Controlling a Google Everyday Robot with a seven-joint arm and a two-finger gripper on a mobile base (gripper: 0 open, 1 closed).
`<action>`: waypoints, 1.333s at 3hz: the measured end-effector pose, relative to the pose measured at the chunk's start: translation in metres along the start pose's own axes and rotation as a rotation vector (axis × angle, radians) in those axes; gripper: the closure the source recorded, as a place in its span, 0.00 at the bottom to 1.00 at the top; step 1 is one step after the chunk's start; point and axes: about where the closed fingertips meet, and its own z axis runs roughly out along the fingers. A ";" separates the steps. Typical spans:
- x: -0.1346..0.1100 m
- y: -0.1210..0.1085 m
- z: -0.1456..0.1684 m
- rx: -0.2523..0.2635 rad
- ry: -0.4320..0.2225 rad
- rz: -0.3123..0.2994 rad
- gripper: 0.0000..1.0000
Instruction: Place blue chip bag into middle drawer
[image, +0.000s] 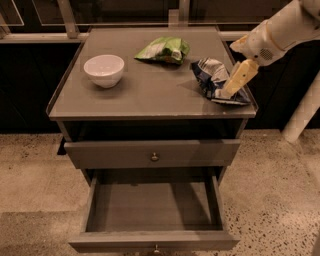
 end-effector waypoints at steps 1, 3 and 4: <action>0.011 -0.003 0.032 -0.038 -0.011 0.041 0.00; 0.012 -0.002 0.036 -0.042 -0.010 0.043 0.41; 0.012 -0.002 0.036 -0.042 -0.010 0.043 0.64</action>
Offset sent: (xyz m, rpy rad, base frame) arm 0.0121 0.0056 -0.0280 0.0283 0.0421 -0.0067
